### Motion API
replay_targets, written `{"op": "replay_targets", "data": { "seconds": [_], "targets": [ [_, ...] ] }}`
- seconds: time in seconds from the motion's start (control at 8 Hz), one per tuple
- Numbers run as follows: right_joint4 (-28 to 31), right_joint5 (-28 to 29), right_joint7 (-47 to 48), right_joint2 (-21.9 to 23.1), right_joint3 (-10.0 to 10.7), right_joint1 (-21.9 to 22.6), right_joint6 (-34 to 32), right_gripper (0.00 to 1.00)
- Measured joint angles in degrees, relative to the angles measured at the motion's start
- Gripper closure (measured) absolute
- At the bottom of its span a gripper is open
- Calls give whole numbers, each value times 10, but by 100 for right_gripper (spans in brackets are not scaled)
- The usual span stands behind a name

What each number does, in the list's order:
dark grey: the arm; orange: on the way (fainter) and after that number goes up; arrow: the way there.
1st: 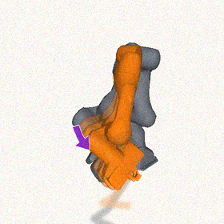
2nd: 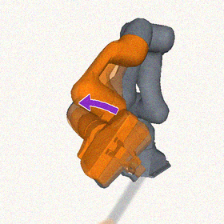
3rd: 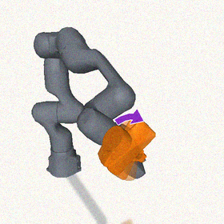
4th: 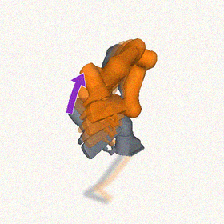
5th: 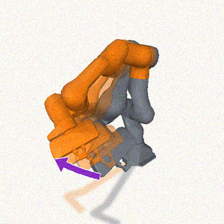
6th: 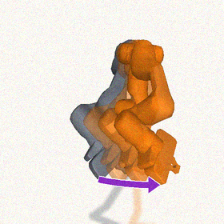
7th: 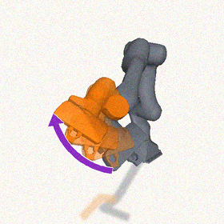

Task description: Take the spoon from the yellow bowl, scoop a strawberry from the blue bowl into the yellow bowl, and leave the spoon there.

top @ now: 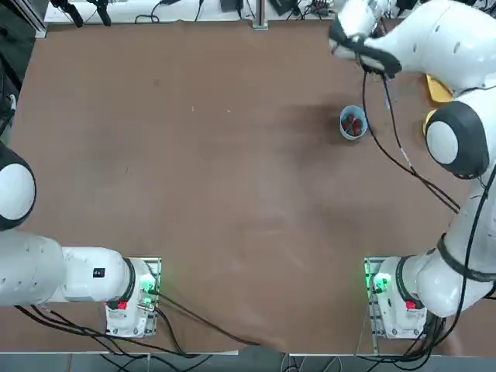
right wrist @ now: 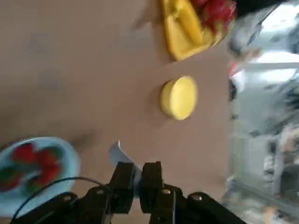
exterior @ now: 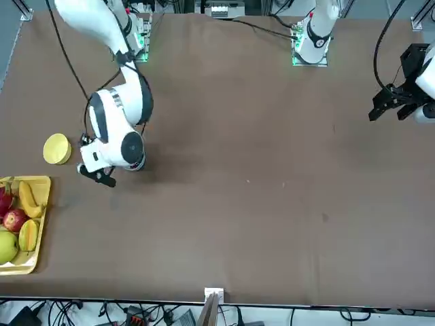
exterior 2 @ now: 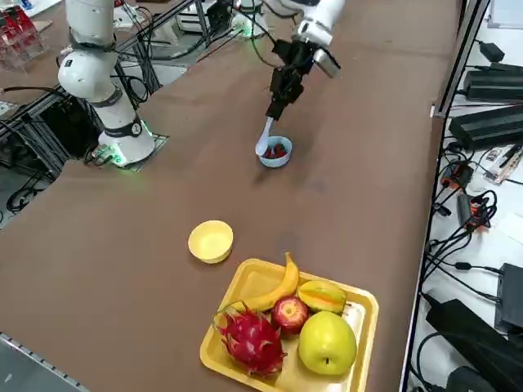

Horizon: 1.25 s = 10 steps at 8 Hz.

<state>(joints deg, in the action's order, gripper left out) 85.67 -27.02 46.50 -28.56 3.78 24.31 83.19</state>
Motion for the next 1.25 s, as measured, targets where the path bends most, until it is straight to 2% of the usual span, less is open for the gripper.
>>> {"op": "replay_targets", "data": {
  "seconds": [0.25,0.62,1.0,1.25],
  "targets": [
    [-17,87,85,-2,1,-1,27,89],
    [-17,184,183,-7,2,-2,61,89],
    [-15,202,187,-7,3,-3,67,89],
    [3,202,130,3,3,-8,77,89]
  ]
}}
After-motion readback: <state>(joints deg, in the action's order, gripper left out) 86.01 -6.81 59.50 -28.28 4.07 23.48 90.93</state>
